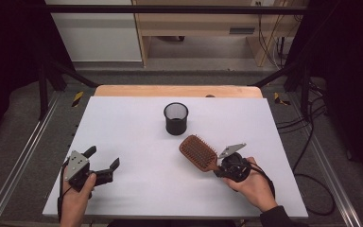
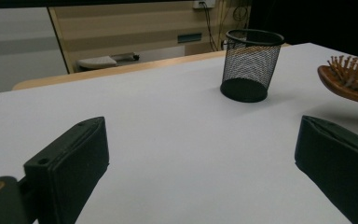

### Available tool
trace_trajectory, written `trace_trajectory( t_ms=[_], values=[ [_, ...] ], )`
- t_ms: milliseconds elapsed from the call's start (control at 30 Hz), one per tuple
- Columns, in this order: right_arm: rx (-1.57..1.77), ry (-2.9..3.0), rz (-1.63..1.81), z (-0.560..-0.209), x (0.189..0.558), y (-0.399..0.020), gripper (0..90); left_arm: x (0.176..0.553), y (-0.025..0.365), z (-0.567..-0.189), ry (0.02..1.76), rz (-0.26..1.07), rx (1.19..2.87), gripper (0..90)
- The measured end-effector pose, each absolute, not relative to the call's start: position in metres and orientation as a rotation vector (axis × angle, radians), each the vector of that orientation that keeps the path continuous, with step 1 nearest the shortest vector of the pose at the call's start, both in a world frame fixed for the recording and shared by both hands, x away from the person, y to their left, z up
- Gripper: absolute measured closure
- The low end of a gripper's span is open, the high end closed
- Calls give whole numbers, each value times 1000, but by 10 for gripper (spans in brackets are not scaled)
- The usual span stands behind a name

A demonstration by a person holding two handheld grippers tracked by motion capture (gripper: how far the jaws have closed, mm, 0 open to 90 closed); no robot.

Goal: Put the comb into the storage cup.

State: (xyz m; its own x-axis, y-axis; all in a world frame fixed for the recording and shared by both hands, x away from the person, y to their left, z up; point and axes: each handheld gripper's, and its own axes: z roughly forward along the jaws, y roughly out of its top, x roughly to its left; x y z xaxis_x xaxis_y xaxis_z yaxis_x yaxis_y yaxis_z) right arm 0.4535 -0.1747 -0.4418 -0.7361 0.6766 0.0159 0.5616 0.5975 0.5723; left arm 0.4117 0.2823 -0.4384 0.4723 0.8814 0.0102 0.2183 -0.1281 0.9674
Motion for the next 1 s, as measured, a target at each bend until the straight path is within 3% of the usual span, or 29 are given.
trace_trajectory(
  t_ms=[467,1000],
  values=[
    [989,2397,1140,-424,453,-177,726,410,220,-408,795,574,1609,32],
    [927,2219,1401,-408,441,-178,726,448,134,-367,763,367,1561,40]
  ],
)
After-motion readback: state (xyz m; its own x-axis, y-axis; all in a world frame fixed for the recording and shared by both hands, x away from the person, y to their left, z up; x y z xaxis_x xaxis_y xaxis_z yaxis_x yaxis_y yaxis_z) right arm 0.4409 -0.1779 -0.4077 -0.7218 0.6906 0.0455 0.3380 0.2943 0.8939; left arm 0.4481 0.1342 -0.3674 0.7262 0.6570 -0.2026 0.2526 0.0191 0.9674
